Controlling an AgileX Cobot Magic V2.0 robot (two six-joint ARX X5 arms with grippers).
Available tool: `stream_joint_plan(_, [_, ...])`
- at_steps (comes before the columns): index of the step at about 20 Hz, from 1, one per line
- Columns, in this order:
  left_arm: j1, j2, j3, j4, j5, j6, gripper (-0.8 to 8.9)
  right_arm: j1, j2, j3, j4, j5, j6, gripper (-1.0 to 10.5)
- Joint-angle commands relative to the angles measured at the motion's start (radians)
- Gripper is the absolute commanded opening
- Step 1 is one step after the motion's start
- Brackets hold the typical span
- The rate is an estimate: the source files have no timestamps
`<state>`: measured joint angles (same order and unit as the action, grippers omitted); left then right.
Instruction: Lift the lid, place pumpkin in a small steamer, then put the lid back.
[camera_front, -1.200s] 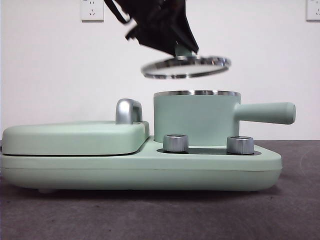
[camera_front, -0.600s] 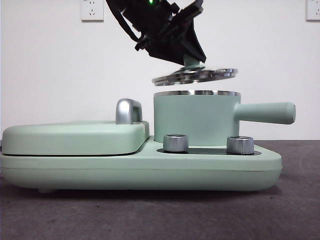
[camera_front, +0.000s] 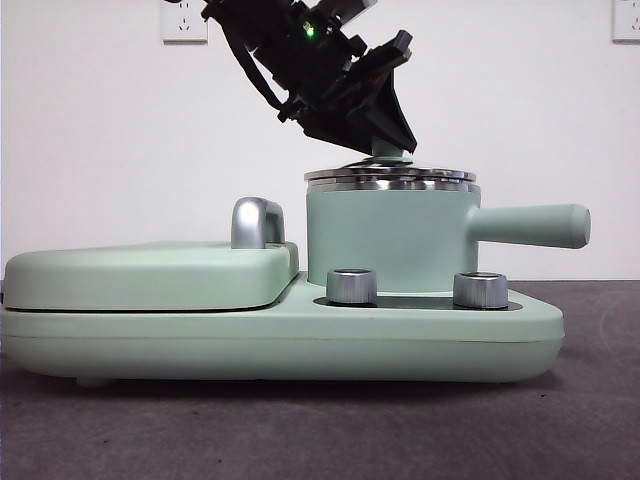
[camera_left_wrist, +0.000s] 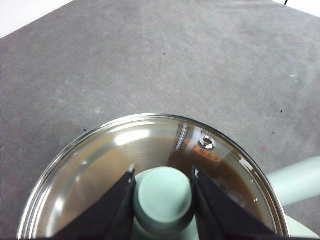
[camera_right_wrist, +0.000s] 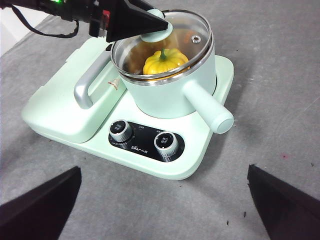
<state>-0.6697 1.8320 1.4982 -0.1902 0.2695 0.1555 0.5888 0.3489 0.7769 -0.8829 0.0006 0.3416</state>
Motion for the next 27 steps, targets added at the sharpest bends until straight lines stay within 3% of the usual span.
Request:
stream_joint_plan(1, [-0.017, 0.034, 0.021, 0.026, 0.016, 0.016, 0.15, 0.007, 0.0, 0.002, 0.007, -0.001, 0.011, 5.4])
stream_joint_plan(14, [-0.029, 0.039, 0.021, 0.018, -0.042, 0.042, 0.43, 0.007, 0.0, 0.002, 0.008, 0.0, 0.014, 5.4])
stream_joint_plan(15, [-0.029, 0.039, 0.021, 0.021, -0.042, 0.042, 0.95, 0.007, 0.0, 0.002, 0.008, -0.001, 0.014, 5.4])
stream_joint_plan(18, [-0.029, 0.036, 0.045, 0.018, -0.042, 0.018, 5.7, 0.007, 0.0, 0.002, 0.007, 0.0, 0.014, 5.4])
stream_joint_plan(19, [-0.028, 0.025, 0.061, 0.006, -0.042, 0.013, 6.38, 0.007, 0.0, 0.002, 0.007, 0.0, 0.014, 5.4])
stream_joint_plan(22, [-0.027, -0.033, 0.139, -0.108, -0.045, 0.004, 6.26, 0.007, 0.0, 0.002, 0.007, 0.0, 0.011, 5.4])
stream_joint_plan(27, [-0.027, -0.248, 0.191, -0.47, -0.03, -0.086, 6.26, 0.007, 0.0, 0.002, 0.007, -0.008, 0.009, 5.4])
